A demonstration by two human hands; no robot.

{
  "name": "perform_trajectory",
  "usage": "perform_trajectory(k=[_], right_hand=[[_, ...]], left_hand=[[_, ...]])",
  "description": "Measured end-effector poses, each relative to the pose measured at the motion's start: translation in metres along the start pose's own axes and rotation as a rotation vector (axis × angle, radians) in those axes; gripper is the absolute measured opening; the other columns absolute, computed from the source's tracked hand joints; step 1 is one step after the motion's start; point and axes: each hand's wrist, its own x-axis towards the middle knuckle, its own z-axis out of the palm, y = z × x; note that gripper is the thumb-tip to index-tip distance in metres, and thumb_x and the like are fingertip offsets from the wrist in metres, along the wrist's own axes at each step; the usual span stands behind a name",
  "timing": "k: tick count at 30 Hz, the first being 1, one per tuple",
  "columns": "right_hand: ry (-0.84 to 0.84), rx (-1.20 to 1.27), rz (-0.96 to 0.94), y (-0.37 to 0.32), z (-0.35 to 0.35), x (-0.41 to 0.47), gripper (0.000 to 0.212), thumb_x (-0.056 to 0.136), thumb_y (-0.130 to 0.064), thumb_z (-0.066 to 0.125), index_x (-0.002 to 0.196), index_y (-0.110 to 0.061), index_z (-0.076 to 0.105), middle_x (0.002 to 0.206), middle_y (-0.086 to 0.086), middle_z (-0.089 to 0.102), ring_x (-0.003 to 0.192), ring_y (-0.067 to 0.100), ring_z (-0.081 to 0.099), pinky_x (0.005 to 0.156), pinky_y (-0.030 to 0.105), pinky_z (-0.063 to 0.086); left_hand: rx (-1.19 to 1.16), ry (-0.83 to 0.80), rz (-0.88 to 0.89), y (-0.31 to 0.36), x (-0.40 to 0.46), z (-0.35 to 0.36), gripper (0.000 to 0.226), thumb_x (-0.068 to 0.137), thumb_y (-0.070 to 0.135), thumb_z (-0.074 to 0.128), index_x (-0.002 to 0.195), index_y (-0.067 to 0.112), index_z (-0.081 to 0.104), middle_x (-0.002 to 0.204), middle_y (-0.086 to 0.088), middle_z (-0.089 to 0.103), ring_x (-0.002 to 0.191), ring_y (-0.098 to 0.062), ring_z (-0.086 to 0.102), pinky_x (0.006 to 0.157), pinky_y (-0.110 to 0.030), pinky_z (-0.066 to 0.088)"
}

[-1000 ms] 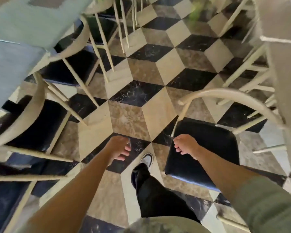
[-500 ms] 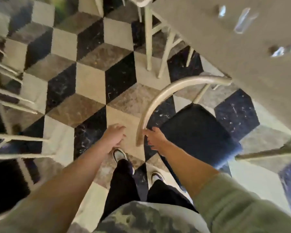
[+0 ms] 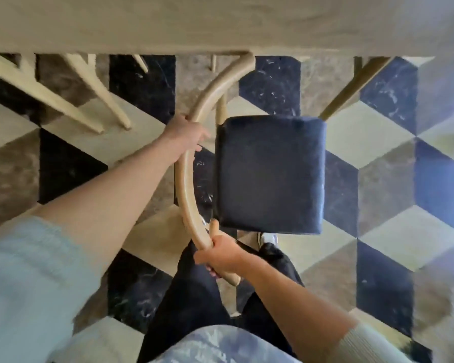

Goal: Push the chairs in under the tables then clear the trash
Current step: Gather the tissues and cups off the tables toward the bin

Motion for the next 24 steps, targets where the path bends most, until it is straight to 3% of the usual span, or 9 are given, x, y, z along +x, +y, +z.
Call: perform_trajectory(k=[1, 3, 6, 8, 13, 17, 19, 22, 24], right_hand=[[0.05, -0.003, 0.011, 0.0, 0.004, 0.0, 0.027, 0.077, -0.032, 0.076, 0.097, -0.023, 0.059, 0.088, 0.003, 0.069, 0.073, 0.018, 0.069, 0.07, 0.038, 0.063], [0.161, -0.047, 0.012, 0.0, 0.011, 0.002, 0.033, 0.074, -0.037, 0.075, 0.1, -0.023, 0.06, 0.093, 0.003, 0.069, 0.081, 0.019, 0.072, 0.073, 0.04, 0.065], [0.293, -0.065, 0.008, -0.002, 0.02, -0.001, 0.046, 0.072, -0.042, 0.074, 0.111, -0.02, 0.061, 0.098, 0.003, 0.07, 0.085, 0.02, 0.071, 0.078, 0.043, 0.063], [0.328, -0.084, 0.014, -0.002, 0.022, -0.002, 0.05, 0.07, -0.045, 0.073, 0.113, -0.021, 0.063, 0.097, 0.001, 0.07, 0.084, 0.018, 0.07, 0.078, 0.04, 0.062], [0.346, -0.225, 0.044, 0.004, 0.024, -0.013, 0.048, 0.068, -0.045, 0.071, 0.11, -0.024, 0.067, 0.092, -0.003, 0.07, 0.082, 0.017, 0.068, 0.079, 0.04, 0.062], [0.345, -0.442, 0.059, 0.009, 0.02, -0.026, 0.043, 0.063, -0.057, 0.064, 0.095, -0.028, 0.062, 0.079, -0.009, 0.063, 0.072, 0.015, 0.065, 0.065, 0.036, 0.057], [0.344, -0.555, 0.049, 0.009, 0.01, -0.028, 0.043, 0.063, -0.06, 0.061, 0.091, -0.028, 0.059, 0.076, -0.008, 0.062, 0.066, 0.014, 0.062, 0.055, 0.031, 0.048], [0.311, -0.721, 0.035, 0.006, -0.013, -0.028, 0.049, 0.059, -0.059, 0.061, 0.095, -0.026, 0.053, 0.075, -0.007, 0.06, 0.065, 0.019, 0.06, 0.058, 0.032, 0.047], [0.301, -0.838, 0.014, 0.005, -0.04, -0.027, 0.051, 0.059, -0.058, 0.06, 0.098, -0.025, 0.056, 0.075, -0.006, 0.059, 0.065, 0.02, 0.059, 0.061, 0.033, 0.049]], left_hand=[[0.029, -0.02, -0.002, -0.001, 0.004, 0.0, 0.057, 0.081, 0.015, 0.079, 0.133, 0.008, 0.057, 0.096, -0.006, 0.075, 0.072, -0.017, 0.078, 0.057, -0.033, 0.065], [0.05, -0.017, -0.01, -0.005, 0.007, -0.001, 0.06, 0.081, 0.009, 0.074, 0.137, 0.007, 0.053, 0.098, -0.008, 0.072, 0.07, -0.017, 0.078, 0.064, -0.038, 0.067], [0.05, -0.059, 0.009, -0.005, 0.003, -0.006, 0.06, 0.076, 0.002, 0.069, 0.134, 0.005, 0.054, 0.105, -0.016, 0.071, 0.09, -0.029, 0.076, 0.083, -0.05, 0.065], [0.035, -0.079, 0.016, -0.005, -0.001, -0.009, 0.059, 0.07, -0.002, 0.066, 0.127, 0.005, 0.056, 0.109, -0.019, 0.069, 0.097, -0.036, 0.072, 0.086, -0.052, 0.063], [-0.064, -0.091, -0.015, -0.028, -0.014, -0.021, 0.048, 0.073, 0.0, 0.067, 0.12, 0.005, 0.058, 0.089, -0.012, 0.07, 0.082, -0.033, 0.073, 0.086, -0.051, 0.062], [-0.22, -0.014, -0.092, -0.065, -0.026, -0.042, 0.046, 0.074, 0.002, 0.069, 0.119, 0.003, 0.062, 0.087, -0.011, 0.07, 0.075, -0.027, 0.071, 0.073, -0.043, 0.063], [-0.326, 0.031, -0.127, -0.079, -0.03, -0.048, 0.051, 0.069, 0.001, 0.068, 0.12, -0.002, 0.063, 0.084, -0.016, 0.069, 0.071, -0.03, 0.068, 0.066, -0.042, 0.058], [-0.442, 0.124, -0.197, -0.093, -0.037, -0.05, 0.053, 0.066, 0.001, 0.07, 0.119, -0.001, 0.062, 0.084, -0.018, 0.07, 0.07, -0.031, 0.068, 0.06, -0.04, 0.056], [-0.522, 0.209, -0.234, -0.095, -0.045, -0.045, 0.044, 0.066, -0.001, 0.07, 0.109, 0.006, 0.065, 0.069, -0.01, 0.073, 0.056, -0.023, 0.068, 0.05, -0.032, 0.056]])
